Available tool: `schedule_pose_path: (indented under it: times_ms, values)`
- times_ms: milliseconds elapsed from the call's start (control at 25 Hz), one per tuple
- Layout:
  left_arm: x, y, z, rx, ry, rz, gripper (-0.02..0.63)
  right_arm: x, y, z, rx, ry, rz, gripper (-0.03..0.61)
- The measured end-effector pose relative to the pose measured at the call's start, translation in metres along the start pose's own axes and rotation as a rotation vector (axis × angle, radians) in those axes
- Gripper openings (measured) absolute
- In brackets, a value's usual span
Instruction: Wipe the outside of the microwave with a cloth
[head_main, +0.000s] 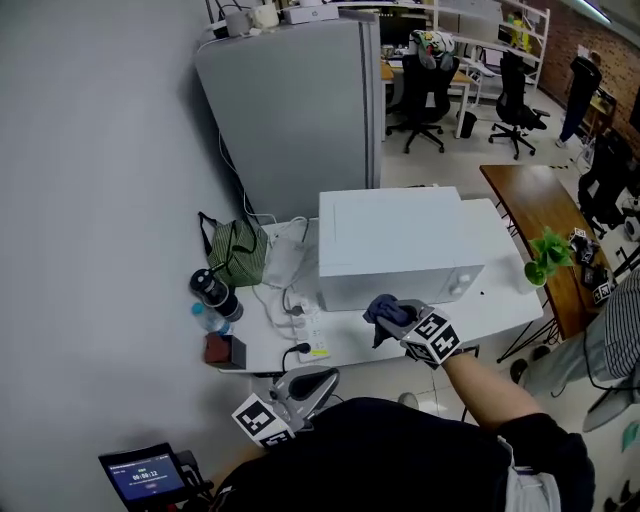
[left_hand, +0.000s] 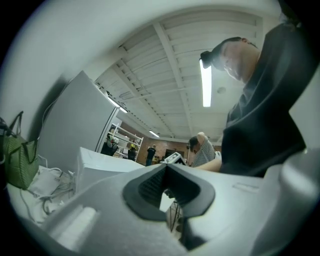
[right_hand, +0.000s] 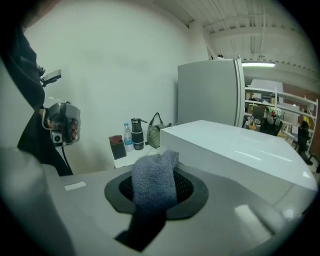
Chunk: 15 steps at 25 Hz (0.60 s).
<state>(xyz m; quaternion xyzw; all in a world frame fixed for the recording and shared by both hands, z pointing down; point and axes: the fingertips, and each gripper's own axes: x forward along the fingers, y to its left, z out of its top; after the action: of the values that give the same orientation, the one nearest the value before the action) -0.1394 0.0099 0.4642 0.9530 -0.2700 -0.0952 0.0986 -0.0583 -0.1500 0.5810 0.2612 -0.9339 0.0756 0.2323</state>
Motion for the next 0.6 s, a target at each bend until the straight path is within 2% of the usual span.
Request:
schedule_pose_path:
  times_ms: [120, 400, 600]
  values:
    - [-0.005, -0.006, -0.002, 0.037, 0.017, 0.009, 0.003, 0.022, 0.010, 0.008, 0.080, -0.023, 0.049, 0.083]
    - [0.007, -0.015, -0.014, 0.050, 0.021, 0.162, 0.003, 0.045, -0.011, 0.003, 0.222, -0.063, 0.134, 0.083]
    - [0.006, -0.014, -0.017, 0.056, 0.027, 0.266, 0.003, 0.070, -0.014, -0.008, 0.302, -0.050, 0.189, 0.083]
